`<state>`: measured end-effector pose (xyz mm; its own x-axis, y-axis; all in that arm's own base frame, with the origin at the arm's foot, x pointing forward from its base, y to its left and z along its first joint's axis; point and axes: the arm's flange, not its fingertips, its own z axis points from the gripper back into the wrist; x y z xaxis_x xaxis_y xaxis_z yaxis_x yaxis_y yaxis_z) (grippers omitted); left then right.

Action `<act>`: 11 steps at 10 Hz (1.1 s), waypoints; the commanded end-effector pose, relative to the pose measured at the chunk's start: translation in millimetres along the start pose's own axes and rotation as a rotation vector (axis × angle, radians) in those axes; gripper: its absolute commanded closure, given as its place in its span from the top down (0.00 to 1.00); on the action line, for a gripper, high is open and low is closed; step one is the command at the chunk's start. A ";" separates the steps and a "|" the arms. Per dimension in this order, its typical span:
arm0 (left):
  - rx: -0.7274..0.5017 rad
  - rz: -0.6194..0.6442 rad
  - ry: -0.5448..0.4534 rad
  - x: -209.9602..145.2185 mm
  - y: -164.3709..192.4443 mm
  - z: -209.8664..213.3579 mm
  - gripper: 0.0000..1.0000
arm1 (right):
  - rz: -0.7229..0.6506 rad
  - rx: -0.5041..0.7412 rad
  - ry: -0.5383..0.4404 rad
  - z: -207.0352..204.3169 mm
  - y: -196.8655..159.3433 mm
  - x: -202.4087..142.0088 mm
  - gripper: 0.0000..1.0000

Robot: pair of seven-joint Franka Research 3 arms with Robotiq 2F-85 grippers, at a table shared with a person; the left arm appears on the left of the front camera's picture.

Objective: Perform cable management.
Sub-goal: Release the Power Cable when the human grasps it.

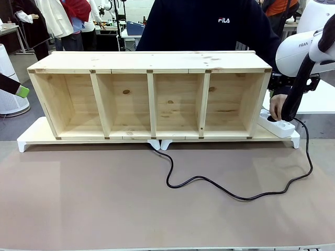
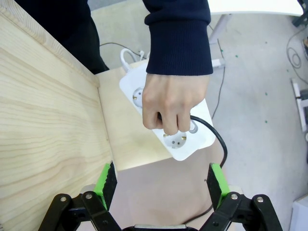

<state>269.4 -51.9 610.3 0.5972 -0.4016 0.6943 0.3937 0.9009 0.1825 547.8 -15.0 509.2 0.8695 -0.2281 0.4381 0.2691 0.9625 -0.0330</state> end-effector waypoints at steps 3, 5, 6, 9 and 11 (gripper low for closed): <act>0.003 0.001 -0.006 1.1 0.6 -1.2 1.00 | -0.003 0.001 0.000 0.5 0.9 -0.2 0.97; 0.003 0.001 -0.006 1.1 0.6 -1.2 1.00 | -0.003 0.001 0.000 0.5 0.9 -0.2 0.97; 0.003 0.001 -0.006 1.1 0.6 -1.2 1.00 | -0.003 0.001 0.000 0.5 0.9 -0.2 0.97; 0.003 0.001 -0.006 1.1 0.6 -1.2 1.00 | -0.003 0.001 0.000 0.5 0.9 -0.2 0.97; 0.003 0.001 -0.006 1.1 0.6 -1.2 1.00 | -0.003 0.001 0.000 0.5 0.9 -0.2 0.97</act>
<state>269.4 -51.9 610.3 0.5972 -0.4016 0.6943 0.3937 0.9009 0.1825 547.8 -15.1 509.2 0.8695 -0.2282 0.4381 0.2692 0.9625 -0.0330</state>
